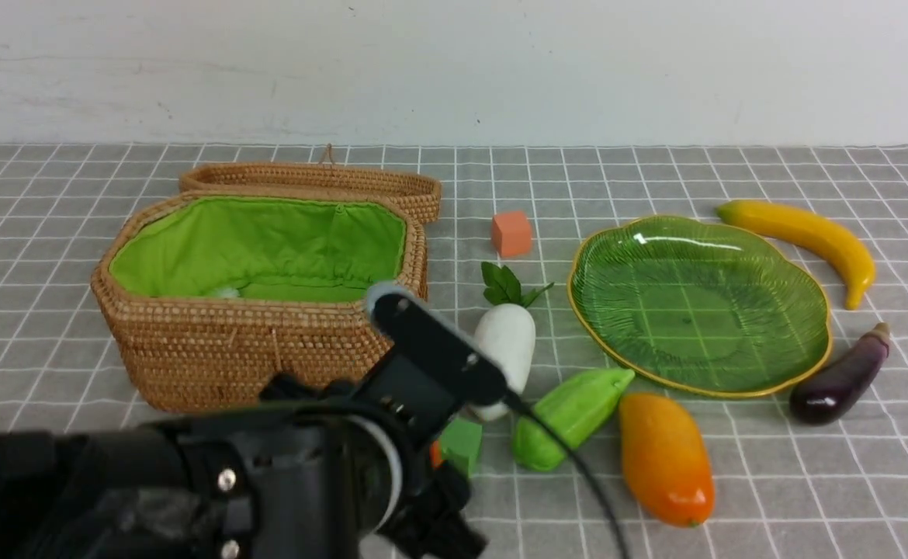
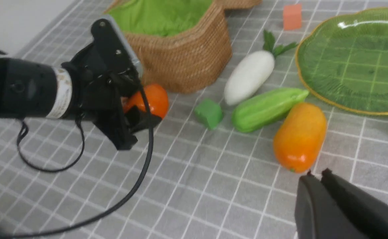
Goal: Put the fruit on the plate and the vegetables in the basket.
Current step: Grab a tomato with your left arm and place it on the plate on the right.
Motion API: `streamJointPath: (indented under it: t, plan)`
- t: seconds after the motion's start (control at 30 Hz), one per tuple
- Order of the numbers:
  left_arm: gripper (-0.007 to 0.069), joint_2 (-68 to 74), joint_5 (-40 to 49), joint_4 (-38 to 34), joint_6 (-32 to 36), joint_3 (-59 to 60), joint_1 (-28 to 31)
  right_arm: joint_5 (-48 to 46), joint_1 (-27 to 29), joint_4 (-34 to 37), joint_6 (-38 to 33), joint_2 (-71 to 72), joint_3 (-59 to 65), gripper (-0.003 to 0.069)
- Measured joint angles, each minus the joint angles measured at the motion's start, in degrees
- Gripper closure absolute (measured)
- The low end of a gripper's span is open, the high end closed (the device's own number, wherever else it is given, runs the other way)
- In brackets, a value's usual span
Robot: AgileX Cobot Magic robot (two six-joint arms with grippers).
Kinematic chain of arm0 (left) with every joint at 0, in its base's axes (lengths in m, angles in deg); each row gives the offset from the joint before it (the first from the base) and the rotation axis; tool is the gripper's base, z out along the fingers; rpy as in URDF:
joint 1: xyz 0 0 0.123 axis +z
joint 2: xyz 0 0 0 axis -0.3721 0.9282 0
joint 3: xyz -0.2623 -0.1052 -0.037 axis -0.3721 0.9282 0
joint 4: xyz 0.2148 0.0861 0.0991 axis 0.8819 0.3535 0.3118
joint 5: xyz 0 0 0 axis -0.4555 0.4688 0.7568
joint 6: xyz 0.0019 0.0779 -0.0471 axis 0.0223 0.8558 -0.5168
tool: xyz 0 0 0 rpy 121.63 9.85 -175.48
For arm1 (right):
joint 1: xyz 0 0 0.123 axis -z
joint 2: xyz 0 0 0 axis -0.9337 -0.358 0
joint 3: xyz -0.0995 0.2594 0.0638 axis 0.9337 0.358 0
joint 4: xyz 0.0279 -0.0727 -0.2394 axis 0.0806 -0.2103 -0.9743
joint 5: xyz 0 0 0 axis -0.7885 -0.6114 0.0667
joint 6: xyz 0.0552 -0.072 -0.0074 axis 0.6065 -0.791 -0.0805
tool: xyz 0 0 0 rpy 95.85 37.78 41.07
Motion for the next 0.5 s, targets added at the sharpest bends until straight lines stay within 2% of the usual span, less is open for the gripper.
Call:
streamJointPath:
  t: [0.17, 0.27, 0.4, 0.5]
  plan:
    - [0.0139, 6.75, -8.33, -5.86, 9.0, -14.41, 1.09, -1.07, 0.0, -8.21, 6.47, -0.1, -1.19, 0.0622]
    - [0.0139, 13.51, -10.75, -7.63, 11.63, -22.69, 2.23, -3.31, 0.0, -12.65, 9.19, -0.1, -3.18, 0.0623]
    - [0.0139, 28.18, -11.38, -9.5, 15.18, -39.44, 4.04, -5.58, 0.0, -14.25, 10.5, -0.1, -5.34, 0.062]
    - [0.0139, 34.85, -10.67, -9.8, 16.46, -47.34, 4.24, -6.08, 0.0, -14.25, 10.52, -0.1, -5.45, 0.0615]
